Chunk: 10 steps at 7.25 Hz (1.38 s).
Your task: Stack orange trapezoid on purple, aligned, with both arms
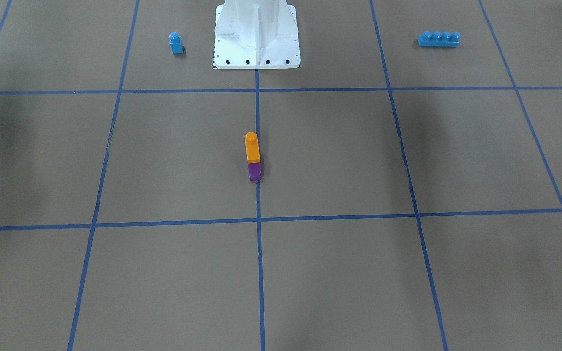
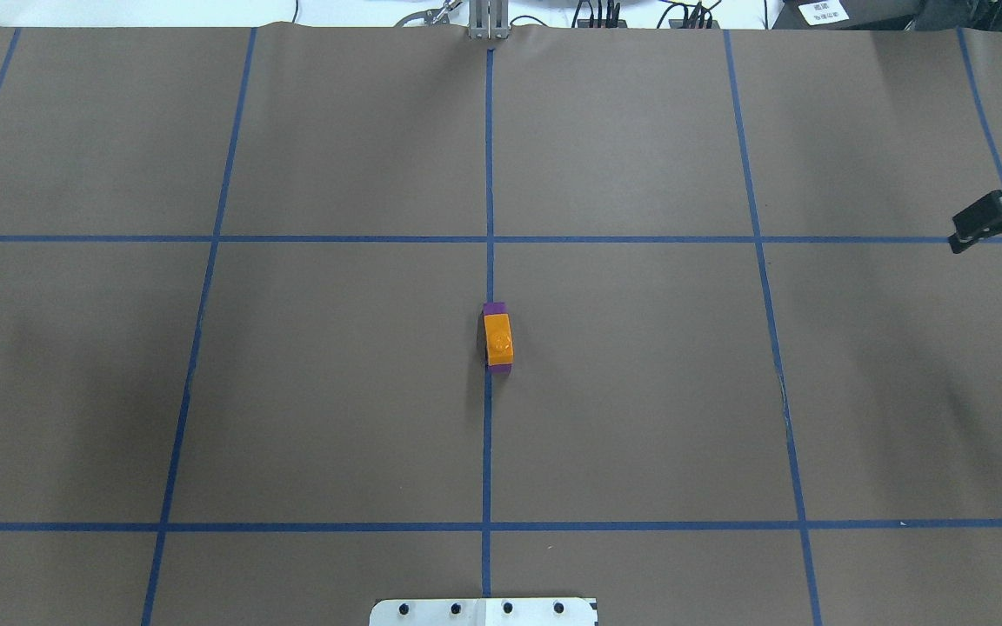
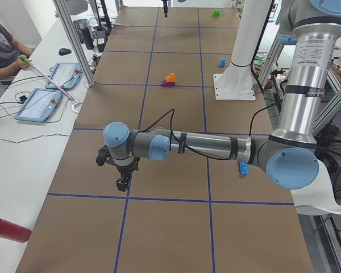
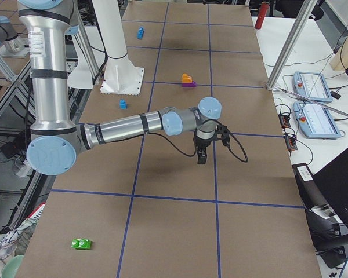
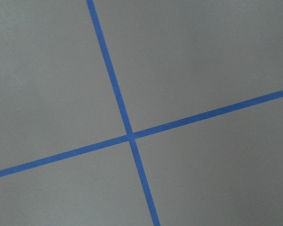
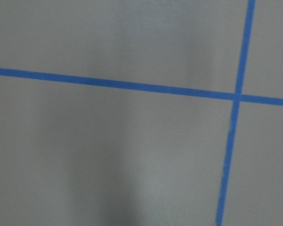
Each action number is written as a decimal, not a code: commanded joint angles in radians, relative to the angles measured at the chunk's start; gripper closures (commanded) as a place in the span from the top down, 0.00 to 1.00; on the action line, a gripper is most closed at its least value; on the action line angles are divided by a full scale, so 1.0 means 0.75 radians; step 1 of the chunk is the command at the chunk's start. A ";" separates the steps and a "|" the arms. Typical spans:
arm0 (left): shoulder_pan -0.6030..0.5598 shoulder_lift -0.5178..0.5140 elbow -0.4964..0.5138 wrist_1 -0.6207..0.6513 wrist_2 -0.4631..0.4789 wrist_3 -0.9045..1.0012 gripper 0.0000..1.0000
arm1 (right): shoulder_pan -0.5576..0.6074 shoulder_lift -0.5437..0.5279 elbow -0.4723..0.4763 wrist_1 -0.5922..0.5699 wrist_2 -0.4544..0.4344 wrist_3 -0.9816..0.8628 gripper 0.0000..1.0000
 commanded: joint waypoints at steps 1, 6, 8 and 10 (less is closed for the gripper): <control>-0.007 -0.007 0.006 0.025 -0.018 -0.011 1.00 | 0.079 -0.012 -0.098 0.000 0.024 -0.076 1.00; -0.007 0.008 0.014 0.003 -0.012 -0.119 1.00 | 0.081 -0.004 -0.104 -0.010 0.020 -0.166 1.00; -0.007 0.002 0.002 0.001 -0.010 -0.133 1.00 | 0.081 0.002 -0.108 -0.012 0.022 -0.164 1.00; -0.005 0.002 0.002 0.001 -0.020 -0.134 1.00 | 0.079 0.002 -0.135 0.000 0.016 -0.147 1.00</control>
